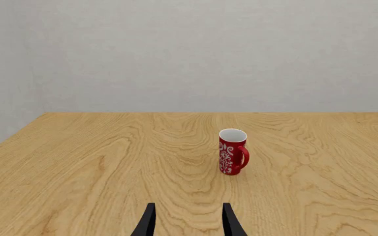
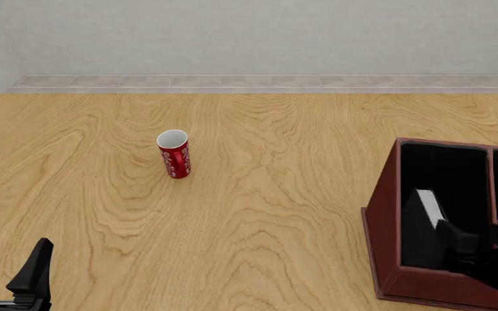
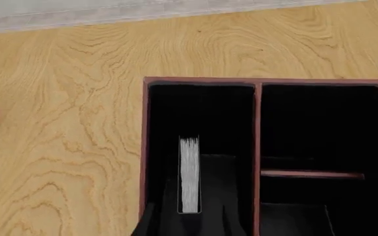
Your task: Pick up the book and place it in the left compartment of the caddy.
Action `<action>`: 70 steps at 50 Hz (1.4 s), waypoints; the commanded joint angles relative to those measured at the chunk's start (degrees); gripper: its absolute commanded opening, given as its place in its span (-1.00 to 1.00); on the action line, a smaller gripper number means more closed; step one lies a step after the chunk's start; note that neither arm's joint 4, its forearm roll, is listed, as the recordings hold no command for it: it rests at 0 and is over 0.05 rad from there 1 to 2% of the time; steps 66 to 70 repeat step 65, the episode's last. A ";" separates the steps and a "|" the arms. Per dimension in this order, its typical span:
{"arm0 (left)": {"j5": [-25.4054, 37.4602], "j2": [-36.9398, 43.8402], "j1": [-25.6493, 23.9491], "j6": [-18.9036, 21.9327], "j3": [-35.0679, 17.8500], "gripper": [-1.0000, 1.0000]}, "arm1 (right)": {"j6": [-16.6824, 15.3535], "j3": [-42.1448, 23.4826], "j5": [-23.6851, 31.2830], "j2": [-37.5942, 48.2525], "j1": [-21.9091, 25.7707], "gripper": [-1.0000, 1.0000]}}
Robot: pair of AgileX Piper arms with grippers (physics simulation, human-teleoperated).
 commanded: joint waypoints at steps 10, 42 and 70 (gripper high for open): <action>0.00 0.00 0.00 0.00 0.00 1.00 | 0.20 -8.30 12.83 -9.05 1.03 1.00; 0.00 0.00 0.00 0.00 0.00 1.00 | 0.14 -20.23 30.41 -20.09 2.74 1.00; 0.00 0.00 0.00 0.00 0.00 1.00 | 0.42 -25.49 31.81 -19.31 7.02 1.00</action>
